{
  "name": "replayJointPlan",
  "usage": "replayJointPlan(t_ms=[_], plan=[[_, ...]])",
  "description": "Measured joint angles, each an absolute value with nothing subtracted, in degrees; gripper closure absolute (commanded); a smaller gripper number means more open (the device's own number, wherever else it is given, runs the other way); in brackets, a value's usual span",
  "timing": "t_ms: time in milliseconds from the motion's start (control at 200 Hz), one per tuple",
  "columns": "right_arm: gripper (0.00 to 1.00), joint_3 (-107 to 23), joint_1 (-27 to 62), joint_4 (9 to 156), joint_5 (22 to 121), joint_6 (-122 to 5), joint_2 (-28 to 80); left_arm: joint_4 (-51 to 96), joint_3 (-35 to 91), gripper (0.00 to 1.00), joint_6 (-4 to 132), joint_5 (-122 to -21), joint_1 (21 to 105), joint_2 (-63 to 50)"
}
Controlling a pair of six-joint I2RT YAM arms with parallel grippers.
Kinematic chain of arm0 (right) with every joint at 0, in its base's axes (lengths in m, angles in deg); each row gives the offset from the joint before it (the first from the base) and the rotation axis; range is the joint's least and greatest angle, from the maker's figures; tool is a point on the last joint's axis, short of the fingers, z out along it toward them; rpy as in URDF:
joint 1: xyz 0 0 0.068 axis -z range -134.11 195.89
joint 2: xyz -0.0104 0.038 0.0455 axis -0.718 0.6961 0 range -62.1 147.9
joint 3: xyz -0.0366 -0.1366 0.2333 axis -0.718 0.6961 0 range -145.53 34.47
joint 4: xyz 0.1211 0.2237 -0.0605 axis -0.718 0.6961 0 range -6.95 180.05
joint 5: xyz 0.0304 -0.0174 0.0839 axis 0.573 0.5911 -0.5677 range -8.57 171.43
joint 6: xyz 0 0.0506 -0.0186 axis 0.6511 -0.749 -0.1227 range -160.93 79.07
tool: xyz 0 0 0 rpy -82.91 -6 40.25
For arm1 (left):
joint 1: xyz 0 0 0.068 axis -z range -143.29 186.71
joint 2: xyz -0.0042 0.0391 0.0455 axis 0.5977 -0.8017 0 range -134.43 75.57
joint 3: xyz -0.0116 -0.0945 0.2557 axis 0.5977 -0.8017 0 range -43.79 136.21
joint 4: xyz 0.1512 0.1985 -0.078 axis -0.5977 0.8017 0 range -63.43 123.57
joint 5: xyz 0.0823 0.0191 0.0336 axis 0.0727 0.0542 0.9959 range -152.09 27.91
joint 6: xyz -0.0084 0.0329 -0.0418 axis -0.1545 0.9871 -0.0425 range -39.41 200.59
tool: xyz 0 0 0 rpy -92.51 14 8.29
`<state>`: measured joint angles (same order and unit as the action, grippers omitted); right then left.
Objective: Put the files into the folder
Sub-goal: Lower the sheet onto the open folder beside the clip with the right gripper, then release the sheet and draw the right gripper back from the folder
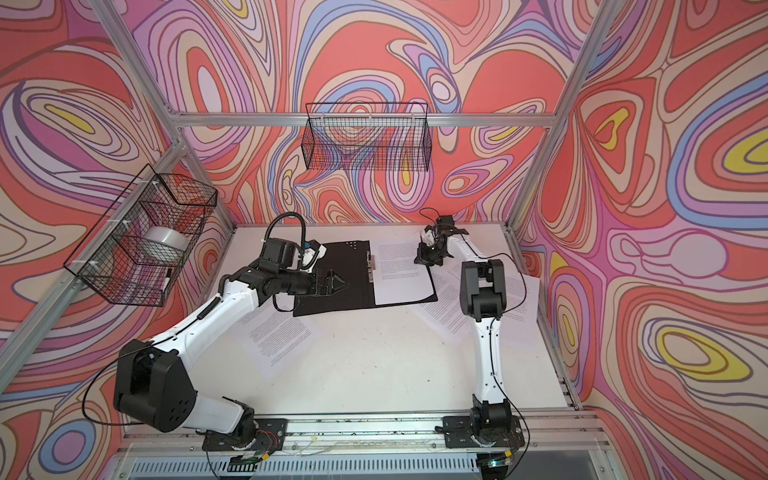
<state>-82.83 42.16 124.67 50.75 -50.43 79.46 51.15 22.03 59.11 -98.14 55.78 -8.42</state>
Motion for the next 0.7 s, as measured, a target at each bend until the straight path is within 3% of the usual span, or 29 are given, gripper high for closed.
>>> replayJointPlan(t_ms=[661, 696], plan=[[1.00, -82.6, 41.5, 123.7, 50.7, -51.5, 79.5, 51.0, 22.0, 0.00, 58.9, -98.7, 55.7, -8.6], [0.96, -82.6, 41.5, 123.7, 50.7, -51.5, 79.5, 51.0, 22.0, 0.00, 58.9, -98.7, 55.7, -8.6]])
